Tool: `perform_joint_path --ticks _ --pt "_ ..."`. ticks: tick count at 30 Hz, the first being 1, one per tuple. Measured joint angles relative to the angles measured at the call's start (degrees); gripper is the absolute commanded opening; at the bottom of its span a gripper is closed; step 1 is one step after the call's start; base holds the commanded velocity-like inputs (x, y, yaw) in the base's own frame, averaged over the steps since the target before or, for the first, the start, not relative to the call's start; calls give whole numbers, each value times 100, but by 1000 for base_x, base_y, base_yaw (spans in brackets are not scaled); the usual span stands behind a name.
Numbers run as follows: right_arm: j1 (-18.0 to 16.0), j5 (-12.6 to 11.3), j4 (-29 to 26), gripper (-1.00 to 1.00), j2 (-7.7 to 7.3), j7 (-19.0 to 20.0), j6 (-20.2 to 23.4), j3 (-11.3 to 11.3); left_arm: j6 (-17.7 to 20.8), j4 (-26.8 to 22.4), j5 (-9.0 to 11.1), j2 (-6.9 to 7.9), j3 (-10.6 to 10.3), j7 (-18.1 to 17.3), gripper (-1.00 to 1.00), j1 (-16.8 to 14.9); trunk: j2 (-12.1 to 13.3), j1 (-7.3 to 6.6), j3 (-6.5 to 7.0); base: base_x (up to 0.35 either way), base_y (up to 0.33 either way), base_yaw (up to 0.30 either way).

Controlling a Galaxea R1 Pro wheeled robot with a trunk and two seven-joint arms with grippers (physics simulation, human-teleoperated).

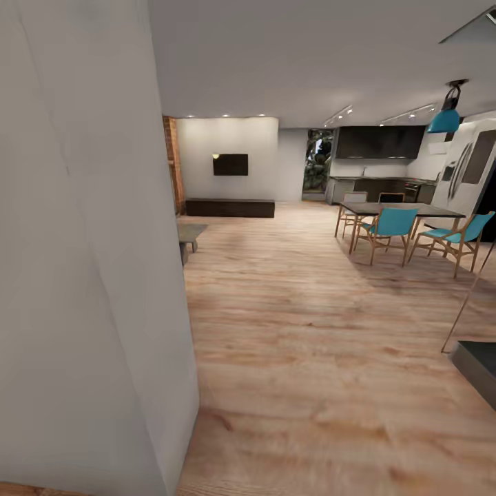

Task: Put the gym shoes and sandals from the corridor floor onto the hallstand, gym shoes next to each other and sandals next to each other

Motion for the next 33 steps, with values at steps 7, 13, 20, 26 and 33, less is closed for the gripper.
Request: perform_joint_path --ticks 7,13,20,26,33 --pt "-227 -5 -235 100 -32 -13 -204 -130 -206 -232 34 12 55 -35 100 -178 1 1 3 -1 -1 -2" --pt "-294 -1 -349 100 112 -11 -46 -1 -30 -27 14 -23 18 -39 100 17 0 0 1 0 0 0" --pt "-313 4 -234 100 113 -17 96 22 155 166 10 20 12 -38 100 73 0 0 2 0 0 0" --pt "-318 3 -310 100 -10 -29 81 16 128 -13 7 181 9 -39 100 48 0 0 2 0 0 0" --pt "-319 1 -541 100 -235 -31 -63 -3 123 -234 12 370 9 -38 100 5 1 1 3 0 0 0"
